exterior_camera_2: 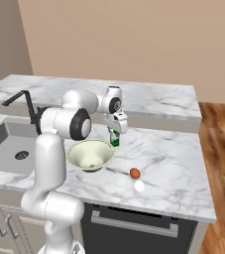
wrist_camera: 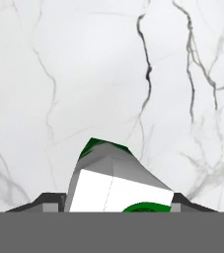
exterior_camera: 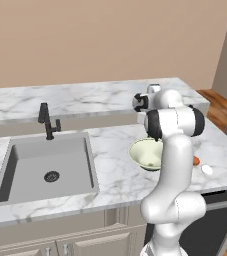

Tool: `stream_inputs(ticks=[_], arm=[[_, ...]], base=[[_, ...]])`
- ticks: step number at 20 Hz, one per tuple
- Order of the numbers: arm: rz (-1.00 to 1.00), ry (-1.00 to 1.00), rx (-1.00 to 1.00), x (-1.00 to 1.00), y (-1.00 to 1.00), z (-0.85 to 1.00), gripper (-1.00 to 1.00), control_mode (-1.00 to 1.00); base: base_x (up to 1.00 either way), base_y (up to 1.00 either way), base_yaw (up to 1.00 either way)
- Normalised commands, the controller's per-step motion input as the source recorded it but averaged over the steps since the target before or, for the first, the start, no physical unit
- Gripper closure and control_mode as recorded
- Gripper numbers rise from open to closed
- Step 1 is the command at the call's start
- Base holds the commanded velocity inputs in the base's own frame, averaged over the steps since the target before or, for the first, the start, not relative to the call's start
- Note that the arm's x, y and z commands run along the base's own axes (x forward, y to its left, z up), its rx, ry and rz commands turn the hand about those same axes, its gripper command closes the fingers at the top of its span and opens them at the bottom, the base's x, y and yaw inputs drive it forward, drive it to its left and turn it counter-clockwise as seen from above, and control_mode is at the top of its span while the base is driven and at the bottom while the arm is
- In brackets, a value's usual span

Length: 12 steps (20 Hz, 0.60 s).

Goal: Gather the eggs and milk located in the vicinity of the sink area and place them right next to the bowl.

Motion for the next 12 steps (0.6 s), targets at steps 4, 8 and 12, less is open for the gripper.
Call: stream_inputs(ticks=[4, 8, 12], arm=[[0.0, 0.0, 0.0, -0.14, -0.02, 0.0, 1.0, -1.0], [0.0, 0.0, 0.0, -0.3, 0.0, 0.0, 1.0, -1.0], [0.0, 0.0, 0.0, -0.31, 0.0, 0.0, 1.0, -1.0]], base=[[0.0, 0.0, 0.0], [0.0, 0.0, 0.0], [0.0, 0.0, 0.0]])
